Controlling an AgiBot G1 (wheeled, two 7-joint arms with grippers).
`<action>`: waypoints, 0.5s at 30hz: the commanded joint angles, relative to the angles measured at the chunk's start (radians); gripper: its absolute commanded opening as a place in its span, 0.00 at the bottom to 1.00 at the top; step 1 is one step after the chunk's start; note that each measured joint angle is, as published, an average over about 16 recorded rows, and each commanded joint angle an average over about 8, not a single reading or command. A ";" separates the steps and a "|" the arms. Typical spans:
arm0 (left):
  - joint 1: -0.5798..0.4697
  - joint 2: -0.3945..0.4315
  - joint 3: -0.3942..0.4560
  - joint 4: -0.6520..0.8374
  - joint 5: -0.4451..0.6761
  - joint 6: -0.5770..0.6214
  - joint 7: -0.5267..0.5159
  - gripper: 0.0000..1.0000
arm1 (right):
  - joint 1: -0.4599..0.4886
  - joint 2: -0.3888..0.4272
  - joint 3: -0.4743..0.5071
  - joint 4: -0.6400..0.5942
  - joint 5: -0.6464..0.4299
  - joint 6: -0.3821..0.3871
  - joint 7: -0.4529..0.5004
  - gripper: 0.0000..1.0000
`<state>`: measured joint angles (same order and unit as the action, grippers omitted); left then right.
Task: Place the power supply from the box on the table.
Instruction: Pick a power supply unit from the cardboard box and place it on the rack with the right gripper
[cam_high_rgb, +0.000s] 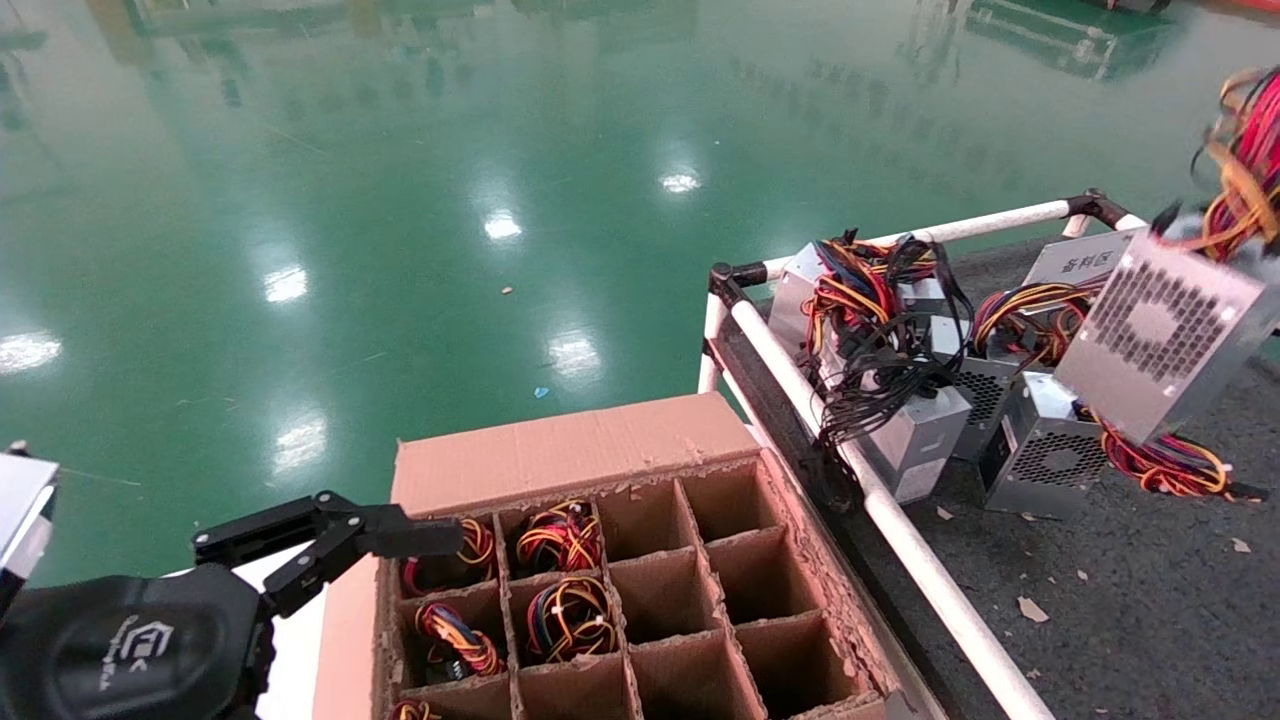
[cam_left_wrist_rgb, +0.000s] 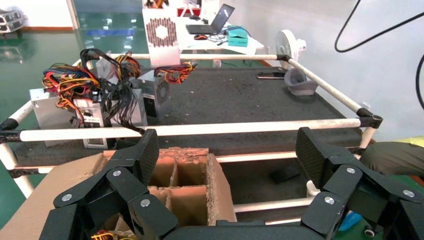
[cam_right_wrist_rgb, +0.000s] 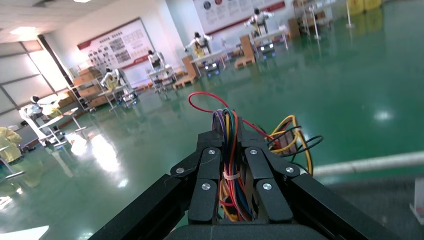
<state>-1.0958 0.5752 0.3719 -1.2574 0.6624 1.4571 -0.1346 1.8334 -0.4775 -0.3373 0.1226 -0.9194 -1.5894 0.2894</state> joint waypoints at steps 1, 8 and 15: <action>0.000 0.000 0.000 0.000 0.000 0.000 0.000 1.00 | -0.030 0.005 0.001 0.001 0.011 0.000 -0.001 0.00; 0.000 0.000 0.000 0.000 0.000 0.000 0.000 1.00 | -0.113 0.012 0.009 0.013 0.054 0.000 0.003 0.00; 0.000 0.000 0.000 0.000 0.000 0.000 0.000 1.00 | -0.186 0.008 0.011 0.059 0.095 -0.001 0.006 0.00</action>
<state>-1.0959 0.5752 0.3720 -1.2574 0.6624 1.4571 -0.1346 1.6518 -0.4699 -0.3281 0.1806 -0.8257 -1.5894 0.2932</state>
